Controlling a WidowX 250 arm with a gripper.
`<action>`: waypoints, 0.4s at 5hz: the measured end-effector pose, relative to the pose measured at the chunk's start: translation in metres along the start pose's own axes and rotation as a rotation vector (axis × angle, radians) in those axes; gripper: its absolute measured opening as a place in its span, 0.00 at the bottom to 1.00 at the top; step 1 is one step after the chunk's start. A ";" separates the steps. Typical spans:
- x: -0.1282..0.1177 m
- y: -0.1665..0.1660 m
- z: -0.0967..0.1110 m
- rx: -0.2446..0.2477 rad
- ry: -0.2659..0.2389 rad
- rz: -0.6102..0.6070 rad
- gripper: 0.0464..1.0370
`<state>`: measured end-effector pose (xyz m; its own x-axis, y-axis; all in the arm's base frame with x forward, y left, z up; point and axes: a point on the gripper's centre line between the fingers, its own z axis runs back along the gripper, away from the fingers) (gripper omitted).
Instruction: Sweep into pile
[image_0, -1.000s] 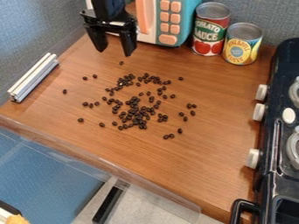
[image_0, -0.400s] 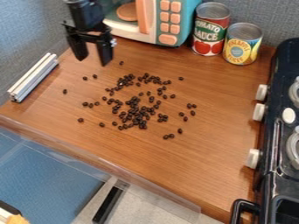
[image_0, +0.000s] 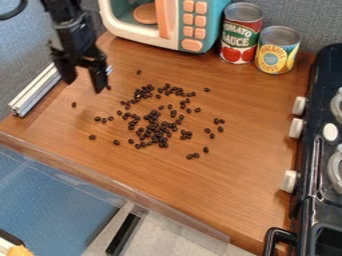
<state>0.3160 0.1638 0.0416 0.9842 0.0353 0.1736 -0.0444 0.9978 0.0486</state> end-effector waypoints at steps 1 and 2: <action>-0.010 0.004 0.000 0.047 0.002 -0.015 0.96; -0.014 0.011 0.002 0.057 0.015 -0.010 0.96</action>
<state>0.3013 0.1746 0.0416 0.9871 0.0264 0.1579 -0.0437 0.9934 0.1065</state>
